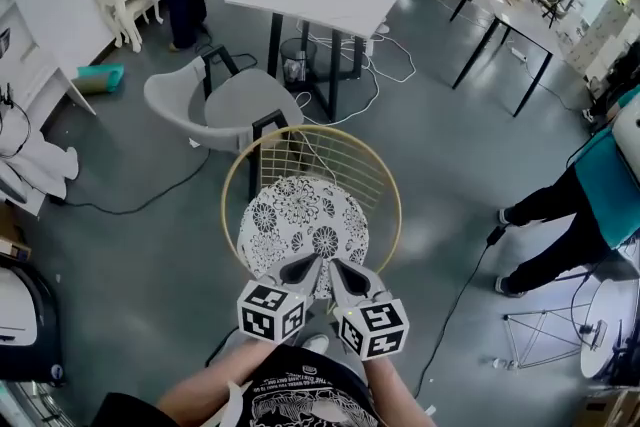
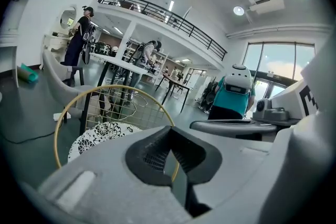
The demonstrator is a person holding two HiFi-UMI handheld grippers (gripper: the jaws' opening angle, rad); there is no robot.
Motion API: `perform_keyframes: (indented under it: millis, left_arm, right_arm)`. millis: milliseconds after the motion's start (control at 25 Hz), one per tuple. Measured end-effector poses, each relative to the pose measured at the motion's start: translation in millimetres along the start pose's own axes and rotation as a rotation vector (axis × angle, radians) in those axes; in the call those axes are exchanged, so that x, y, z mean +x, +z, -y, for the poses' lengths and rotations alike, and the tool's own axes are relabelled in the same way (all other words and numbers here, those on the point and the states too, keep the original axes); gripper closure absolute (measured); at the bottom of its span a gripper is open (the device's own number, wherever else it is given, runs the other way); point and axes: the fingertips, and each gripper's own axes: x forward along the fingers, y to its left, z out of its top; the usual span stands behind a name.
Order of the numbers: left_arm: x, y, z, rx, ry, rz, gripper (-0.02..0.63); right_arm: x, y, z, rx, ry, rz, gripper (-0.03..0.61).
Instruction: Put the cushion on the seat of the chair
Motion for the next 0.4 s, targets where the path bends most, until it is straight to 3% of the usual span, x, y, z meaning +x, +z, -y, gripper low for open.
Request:
perform_keyframes:
  millis: [400]
  left_arm:
    - [-6.4, 0.4, 6.9, 0.031, -0.001, 0.001, 0.618]
  right_arm:
    - [-7.4, 0.5, -3.4, -0.003, -0.004, 0.006, 0.583]
